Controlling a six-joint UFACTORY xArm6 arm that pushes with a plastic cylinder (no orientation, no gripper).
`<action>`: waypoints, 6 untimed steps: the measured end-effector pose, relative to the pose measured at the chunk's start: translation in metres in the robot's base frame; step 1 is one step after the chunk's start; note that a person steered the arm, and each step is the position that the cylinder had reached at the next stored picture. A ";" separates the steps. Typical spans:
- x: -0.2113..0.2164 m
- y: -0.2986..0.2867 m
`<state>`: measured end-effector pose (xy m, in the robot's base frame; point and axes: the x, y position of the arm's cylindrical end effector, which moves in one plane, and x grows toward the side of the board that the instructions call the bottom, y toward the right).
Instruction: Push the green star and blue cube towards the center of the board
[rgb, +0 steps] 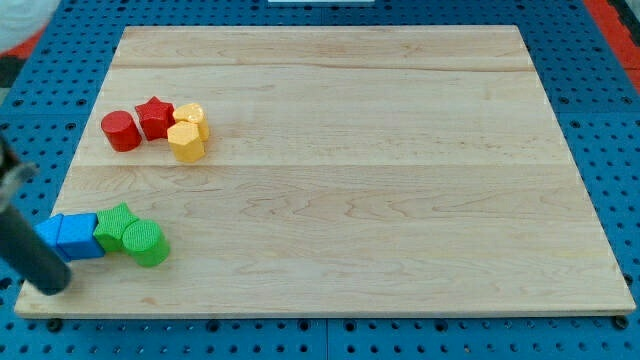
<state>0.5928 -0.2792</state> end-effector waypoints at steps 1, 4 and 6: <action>-0.013 -0.025; -0.042 0.036; -0.050 0.084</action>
